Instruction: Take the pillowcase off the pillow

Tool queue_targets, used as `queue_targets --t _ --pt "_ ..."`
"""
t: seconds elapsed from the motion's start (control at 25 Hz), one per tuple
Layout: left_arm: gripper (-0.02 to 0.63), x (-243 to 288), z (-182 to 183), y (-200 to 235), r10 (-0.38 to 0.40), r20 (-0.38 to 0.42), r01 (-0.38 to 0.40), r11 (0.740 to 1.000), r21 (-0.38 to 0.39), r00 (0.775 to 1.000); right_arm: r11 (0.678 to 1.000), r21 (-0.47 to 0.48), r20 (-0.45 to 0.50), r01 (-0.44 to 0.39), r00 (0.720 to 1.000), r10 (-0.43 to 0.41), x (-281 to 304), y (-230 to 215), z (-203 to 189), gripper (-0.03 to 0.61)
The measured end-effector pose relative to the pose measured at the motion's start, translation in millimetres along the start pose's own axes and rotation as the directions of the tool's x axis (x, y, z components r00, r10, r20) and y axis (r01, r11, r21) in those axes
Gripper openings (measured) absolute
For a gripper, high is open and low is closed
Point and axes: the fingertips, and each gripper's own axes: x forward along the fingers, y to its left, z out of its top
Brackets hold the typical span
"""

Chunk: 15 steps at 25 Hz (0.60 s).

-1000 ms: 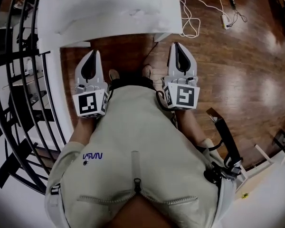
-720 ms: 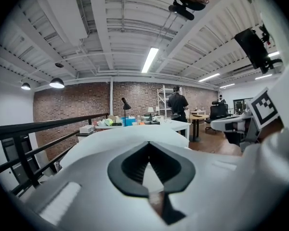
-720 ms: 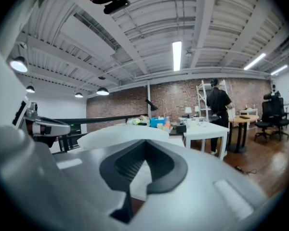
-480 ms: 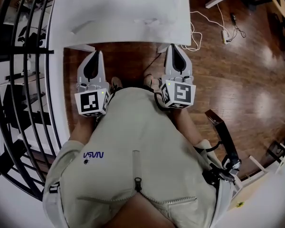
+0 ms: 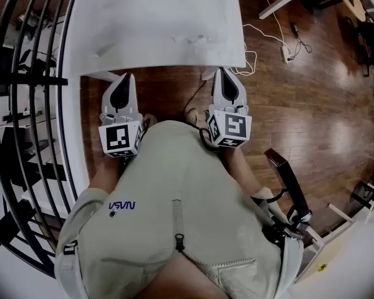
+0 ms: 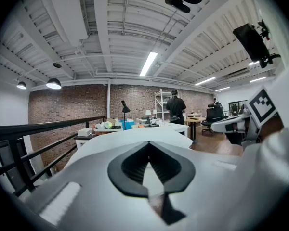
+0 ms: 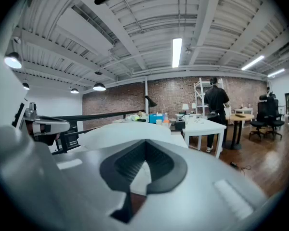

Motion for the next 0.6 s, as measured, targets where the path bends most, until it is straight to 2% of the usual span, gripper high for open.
queue_targets --t 0.6 --pt "0.006 -15 2 2 -0.002 0.003 0.002 1.0 -0.002 1.0 1.0 -0.003 0.014 -0.016 1.0 0.016 -12 10 9 0.0"
